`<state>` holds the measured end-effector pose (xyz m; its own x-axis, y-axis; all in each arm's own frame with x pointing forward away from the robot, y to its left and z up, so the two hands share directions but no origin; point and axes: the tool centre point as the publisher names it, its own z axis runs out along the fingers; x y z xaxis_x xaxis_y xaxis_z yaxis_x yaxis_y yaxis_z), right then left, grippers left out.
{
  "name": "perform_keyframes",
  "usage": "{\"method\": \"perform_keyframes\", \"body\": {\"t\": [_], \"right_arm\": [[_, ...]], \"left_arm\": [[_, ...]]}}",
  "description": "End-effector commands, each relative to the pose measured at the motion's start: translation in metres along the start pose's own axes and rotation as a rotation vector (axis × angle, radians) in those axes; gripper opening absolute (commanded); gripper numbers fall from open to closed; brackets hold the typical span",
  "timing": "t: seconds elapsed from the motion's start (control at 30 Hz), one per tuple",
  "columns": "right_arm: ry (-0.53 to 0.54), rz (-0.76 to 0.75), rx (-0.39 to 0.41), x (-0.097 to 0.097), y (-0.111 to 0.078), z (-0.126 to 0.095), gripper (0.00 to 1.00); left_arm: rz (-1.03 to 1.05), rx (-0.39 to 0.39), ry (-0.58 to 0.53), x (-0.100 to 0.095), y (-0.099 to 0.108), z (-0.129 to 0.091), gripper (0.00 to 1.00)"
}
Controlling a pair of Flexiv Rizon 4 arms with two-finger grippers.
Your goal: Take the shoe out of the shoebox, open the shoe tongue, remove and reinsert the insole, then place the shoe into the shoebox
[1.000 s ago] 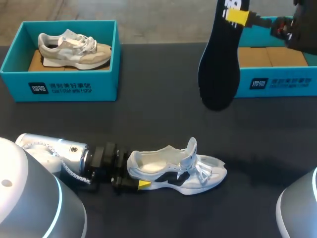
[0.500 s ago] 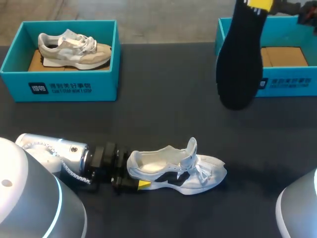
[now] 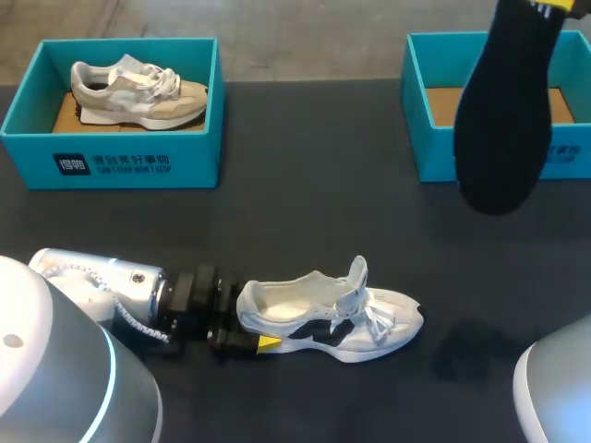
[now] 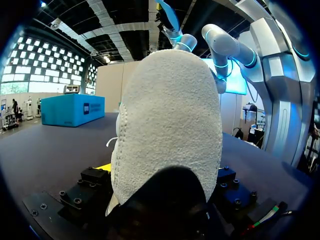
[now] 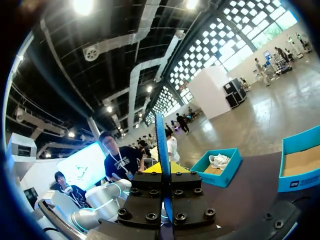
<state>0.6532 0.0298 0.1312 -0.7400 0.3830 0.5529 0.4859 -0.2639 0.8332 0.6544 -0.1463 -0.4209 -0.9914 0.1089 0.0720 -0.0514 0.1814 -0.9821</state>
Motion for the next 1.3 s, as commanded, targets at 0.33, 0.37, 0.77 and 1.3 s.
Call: {"method": "perform_keyframes", "body": {"t": [0.33, 0.37, 0.77, 1.3], "right_arm": [[-0.018, 0.013, -0.024, 0.008, -0.003, -0.005, 0.00], [-0.023, 0.017, -0.028, 0.010, -0.002, -0.006, 0.00], [-0.082, 0.040, -0.047, 0.040, 0.009, -0.035, 0.00], [-0.050, -0.066, 0.049, 0.090, 0.006, -0.032, 0.00]], "left_arm": [[0.000, -0.001, -0.001, 0.000, 0.000, 0.001, 0.00], [0.000, -0.001, -0.001, 0.000, 0.000, 0.001, 0.00], [0.000, -0.001, -0.001, 0.000, 0.000, 0.001, 0.00], [0.000, -0.001, -0.001, 0.000, 0.000, 0.001, 0.00]]}}
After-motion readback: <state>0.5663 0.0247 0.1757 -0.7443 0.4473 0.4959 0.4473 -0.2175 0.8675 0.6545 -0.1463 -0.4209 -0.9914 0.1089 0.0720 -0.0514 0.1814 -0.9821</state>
